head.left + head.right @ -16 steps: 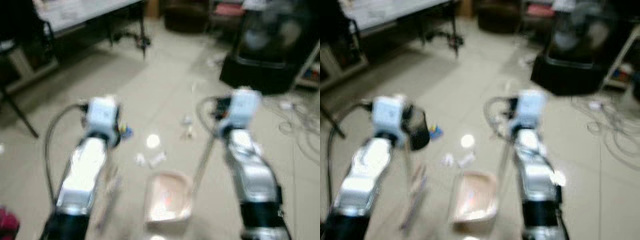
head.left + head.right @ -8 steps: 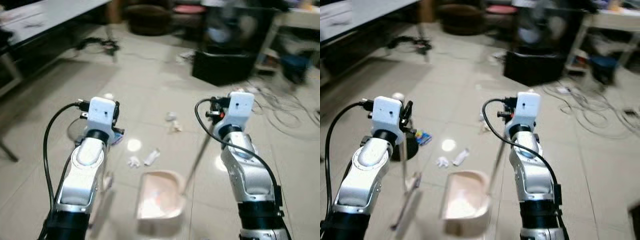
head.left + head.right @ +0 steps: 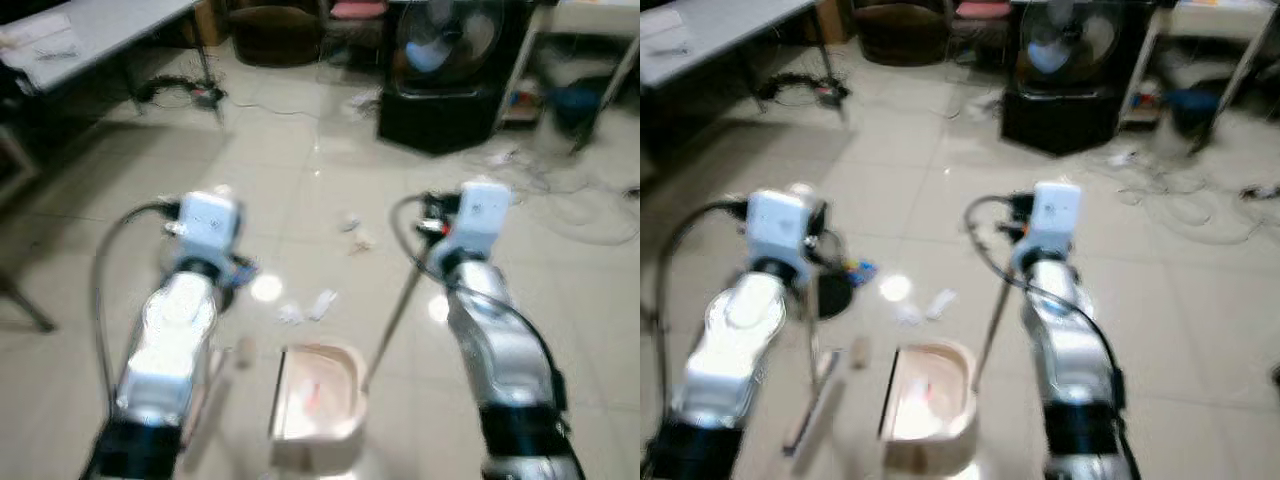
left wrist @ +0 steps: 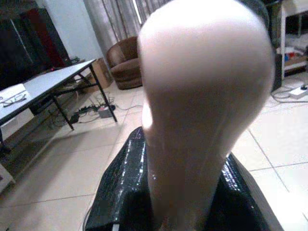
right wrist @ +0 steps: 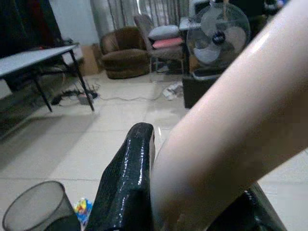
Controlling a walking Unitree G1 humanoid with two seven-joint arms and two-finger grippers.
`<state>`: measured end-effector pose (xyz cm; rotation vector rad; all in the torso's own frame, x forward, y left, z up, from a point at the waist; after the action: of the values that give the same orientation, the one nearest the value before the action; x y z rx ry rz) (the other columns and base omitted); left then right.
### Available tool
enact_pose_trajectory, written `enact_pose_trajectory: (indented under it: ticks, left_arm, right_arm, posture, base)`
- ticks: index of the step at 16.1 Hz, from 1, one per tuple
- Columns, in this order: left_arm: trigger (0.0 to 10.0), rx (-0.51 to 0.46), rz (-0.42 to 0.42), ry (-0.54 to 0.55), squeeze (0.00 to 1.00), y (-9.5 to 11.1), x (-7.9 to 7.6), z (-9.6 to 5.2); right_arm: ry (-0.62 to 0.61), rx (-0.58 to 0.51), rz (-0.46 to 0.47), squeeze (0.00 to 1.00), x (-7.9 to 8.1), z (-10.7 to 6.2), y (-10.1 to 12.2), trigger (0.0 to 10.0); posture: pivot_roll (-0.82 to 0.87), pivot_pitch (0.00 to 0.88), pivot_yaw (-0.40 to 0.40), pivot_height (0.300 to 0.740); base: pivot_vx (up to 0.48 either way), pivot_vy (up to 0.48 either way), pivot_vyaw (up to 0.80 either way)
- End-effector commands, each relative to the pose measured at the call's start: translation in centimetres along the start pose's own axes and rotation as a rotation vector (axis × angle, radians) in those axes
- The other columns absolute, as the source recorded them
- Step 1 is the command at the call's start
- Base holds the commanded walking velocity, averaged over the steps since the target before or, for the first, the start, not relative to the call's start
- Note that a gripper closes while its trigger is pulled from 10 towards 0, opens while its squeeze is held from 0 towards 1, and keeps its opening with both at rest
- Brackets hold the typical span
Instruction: Sweep floor
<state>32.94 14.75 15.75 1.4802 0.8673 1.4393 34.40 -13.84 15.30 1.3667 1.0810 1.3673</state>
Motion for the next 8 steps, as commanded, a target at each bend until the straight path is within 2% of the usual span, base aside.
enact_pose_trajectory:
  ticks: [1, 5, 6, 8]
  left_arm:
    - [10.0, -0.03, 0.011, 0.016, 0.0, 0.71, 0.77, 0.03]
    - [10.0, -0.022, 0.013, 0.01, 0.0, 0.52, 0.67, -0.07]
    - [10.0, -0.047, 0.076, 0.008, 0.0, 0.9, 0.61, -0.06]
    - [10.0, -0.054, 0.125, -0.007, 0.0, 0.98, 0.16, 0.01]
  right_arm:
    - [0.025, -0.054, -0.009, 0.0, 0.75, 0.18, 1.31, 10.0]
    - [0.033, -0.061, -0.031, 0.0, 0.86, 0.18, 1.35, 10.0]
    - [0.034, -0.061, -0.032, 0.0, 0.87, 0.18, 1.34, 10.0]
    - [0.036, -0.061, -0.033, 0.0, 0.88, 0.13, 1.28, 10.0]
  posture:
    - [-0.05, 0.0, 0.048, 0.74]
    - [-0.04, 0.0, 0.048, 0.74]
    - [-0.04, 0.0, 0.048, 0.74]
    - [-0.04, 0.0, 0.048, 0.74]
  base:
    - [0.0, 0.401, 0.0]
    - [0.0, 0.388, 0.0]
    - [0.0, 0.0, 0.0]
    - [0.0, -0.409, 0.0]
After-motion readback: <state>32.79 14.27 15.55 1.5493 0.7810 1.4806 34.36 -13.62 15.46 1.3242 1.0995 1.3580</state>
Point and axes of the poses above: a point about 5 cm out from each wrist's last joint towards the gripper, its own z axis pointing out of the wrist towards the gripper, its own y axis along the axis of the wrist's last joint, x = y × z, the point moved 3 cm from there along z, pointing out of the wrist towards the gripper, and after that the axes turned 7 degrees about z, right-handed, at the moved point
